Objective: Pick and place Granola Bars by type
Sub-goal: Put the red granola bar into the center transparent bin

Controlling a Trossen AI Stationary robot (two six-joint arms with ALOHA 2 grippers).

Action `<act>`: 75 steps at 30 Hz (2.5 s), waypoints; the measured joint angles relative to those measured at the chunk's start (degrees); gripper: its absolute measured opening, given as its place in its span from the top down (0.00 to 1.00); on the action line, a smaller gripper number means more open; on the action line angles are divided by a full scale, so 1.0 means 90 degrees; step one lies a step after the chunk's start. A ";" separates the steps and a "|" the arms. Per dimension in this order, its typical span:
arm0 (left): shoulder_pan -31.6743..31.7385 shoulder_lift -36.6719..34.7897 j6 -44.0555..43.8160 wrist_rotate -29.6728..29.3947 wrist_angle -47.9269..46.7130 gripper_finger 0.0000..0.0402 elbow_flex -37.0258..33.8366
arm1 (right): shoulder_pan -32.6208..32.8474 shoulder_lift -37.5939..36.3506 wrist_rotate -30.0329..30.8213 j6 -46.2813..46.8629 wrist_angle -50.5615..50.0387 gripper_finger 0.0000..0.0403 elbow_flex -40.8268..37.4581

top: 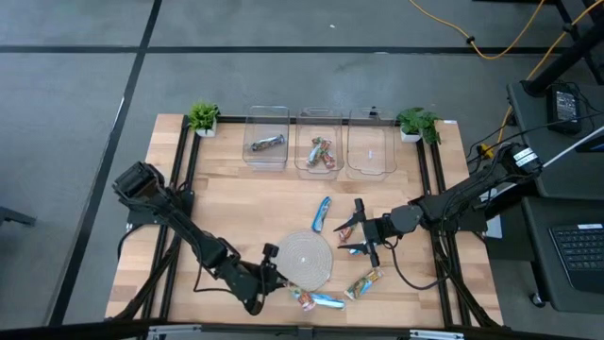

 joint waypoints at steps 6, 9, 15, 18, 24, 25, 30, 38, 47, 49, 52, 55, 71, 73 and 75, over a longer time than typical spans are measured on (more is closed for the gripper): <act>0.0377 -0.0005 0.0022 -0.0763 -0.0977 0.84 0.0318 | 0.0000 0.0000 0.0000 -0.0002 -0.0005 0.46 0.0000; 0.0631 -0.0007 0.0017 -0.0917 -0.1670 0.84 0.0632 | 0.0000 0.0000 0.0000 -0.0006 -0.0005 0.46 0.0000; 0.1008 -0.0010 0.0025 -0.0954 -0.1897 0.84 0.0843 | 0.0000 0.0000 0.0000 -0.0011 -0.0012 0.46 0.0000; 0.1173 -0.0010 0.0036 -0.0933 -0.2011 0.84 0.0845 | 0.0000 0.0000 -0.0002 -0.0011 -0.0017 0.46 0.0000; 0.1693 -0.0298 0.0241 -0.0938 -0.2262 0.84 0.0845 | 0.0000 0.0000 0.0000 -0.0016 -0.0018 0.46 0.0000; 0.1787 -0.0392 0.0229 -0.0949 -0.2312 0.84 0.0845 | 0.0000 0.0000 -0.0002 -0.0016 -0.0019 0.46 0.0000; 0.2185 -0.0830 0.0359 -0.1001 -0.2353 0.84 0.0845 | 0.0000 0.0000 0.0000 -0.0016 -0.0017 0.46 0.0000; 0.2920 -0.1490 0.1242 -0.0983 -0.2217 0.84 0.0845 | -0.0020 0.0110 -0.0002 -0.0019 -0.0026 0.46 0.0000; 0.4066 -0.1974 0.1764 -0.0178 -0.2186 0.84 0.1208 | -0.0151 0.0304 -0.0002 -0.0016 -0.0009 0.46 0.0000; 0.4255 -0.1974 0.1894 -0.0036 -0.2151 0.84 0.1307 | -0.0151 0.0326 -0.0002 -0.0016 0.0002 0.46 0.0001; 0.4543 -0.1951 0.1907 -0.0046 -0.2151 0.84 0.1410 | -0.0151 0.0325 -0.0002 -0.0019 0.0012 0.46 0.0000; 0.4727 -0.1936 0.1829 -0.0042 -0.2129 0.84 0.1421 | -0.0151 0.0325 -0.0002 -0.0036 0.0031 0.46 0.0000; 0.6083 -0.1573 0.1372 0.1703 -0.1413 0.84 0.1424 | -0.0151 0.0325 -0.0002 -0.0341 0.0287 0.46 0.0000; 0.6230 -0.1500 0.1250 0.1952 -0.1633 0.84 0.1592 | -0.0151 0.0325 -0.0002 -0.0352 0.0289 0.46 0.0000; 0.6351 -0.1413 0.1149 0.2140 -0.2040 0.84 0.1961 | -0.0151 0.0325 -0.0002 -0.0376 0.0289 0.46 0.0000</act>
